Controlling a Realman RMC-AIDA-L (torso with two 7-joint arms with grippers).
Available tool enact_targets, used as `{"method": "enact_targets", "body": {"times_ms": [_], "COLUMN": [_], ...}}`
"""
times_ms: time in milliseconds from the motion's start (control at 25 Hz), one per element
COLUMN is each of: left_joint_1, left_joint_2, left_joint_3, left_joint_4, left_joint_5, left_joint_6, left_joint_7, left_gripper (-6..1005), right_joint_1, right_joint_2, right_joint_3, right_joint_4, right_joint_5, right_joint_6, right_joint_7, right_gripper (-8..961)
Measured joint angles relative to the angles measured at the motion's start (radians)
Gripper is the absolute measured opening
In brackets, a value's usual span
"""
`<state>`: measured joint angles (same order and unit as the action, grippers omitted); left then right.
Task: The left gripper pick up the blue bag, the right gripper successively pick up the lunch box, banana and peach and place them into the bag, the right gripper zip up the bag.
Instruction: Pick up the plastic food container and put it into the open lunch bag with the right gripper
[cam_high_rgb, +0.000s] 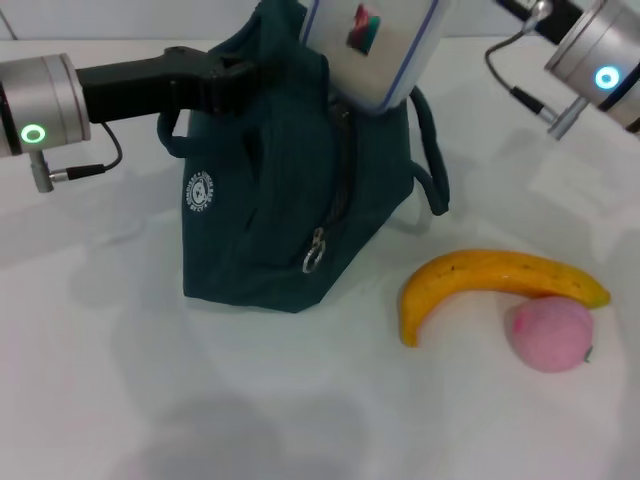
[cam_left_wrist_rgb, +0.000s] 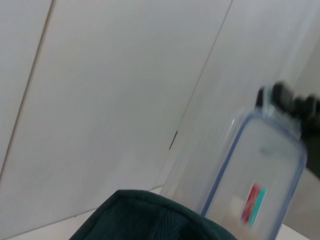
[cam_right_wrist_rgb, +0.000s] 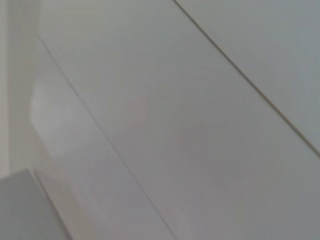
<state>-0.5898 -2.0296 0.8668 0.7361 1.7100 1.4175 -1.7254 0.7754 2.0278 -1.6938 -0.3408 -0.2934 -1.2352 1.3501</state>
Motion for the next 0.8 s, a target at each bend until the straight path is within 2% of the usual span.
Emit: {"method": "enact_targets", "body": {"times_ms": [320, 360, 440, 680, 800], "left_joint_1": [-0.001, -0.001, -0.001, -0.003, -0.007], "left_joint_2": [-0.004, -0.004, -0.004, -0.005, -0.008], "left_joint_3": [0.0, 0.0, 0.0, 0.0, 0.0], "left_joint_4": [-0.001, -0.001, -0.001, -0.001, -0.001], "left_joint_5": [0.0, 0.0, 0.0, 0.0, -0.001], "left_joint_6": [0.0, 0.0, -0.001, -0.006, -0.007], "left_joint_7": [0.003, 0.003, 0.003, 0.003, 0.003], "left_gripper": [38, 38, 38, 38, 38], "right_joint_1": [0.0, -0.001, 0.0, -0.01, -0.017], "right_joint_2": [0.0, 0.0, 0.0, 0.0, 0.0], "right_joint_3": [-0.127, -0.191, -0.221, -0.266, -0.293], "right_joint_4": [-0.001, -0.002, -0.003, -0.009, -0.018], "right_joint_5": [0.078, 0.145, 0.163, 0.173, 0.189], "right_joint_6": [0.027, 0.068, 0.096, 0.159, 0.22], "right_joint_7": [0.07, 0.104, 0.125, 0.157, 0.157], "right_gripper": [90, 91, 91, 92, 122]}}
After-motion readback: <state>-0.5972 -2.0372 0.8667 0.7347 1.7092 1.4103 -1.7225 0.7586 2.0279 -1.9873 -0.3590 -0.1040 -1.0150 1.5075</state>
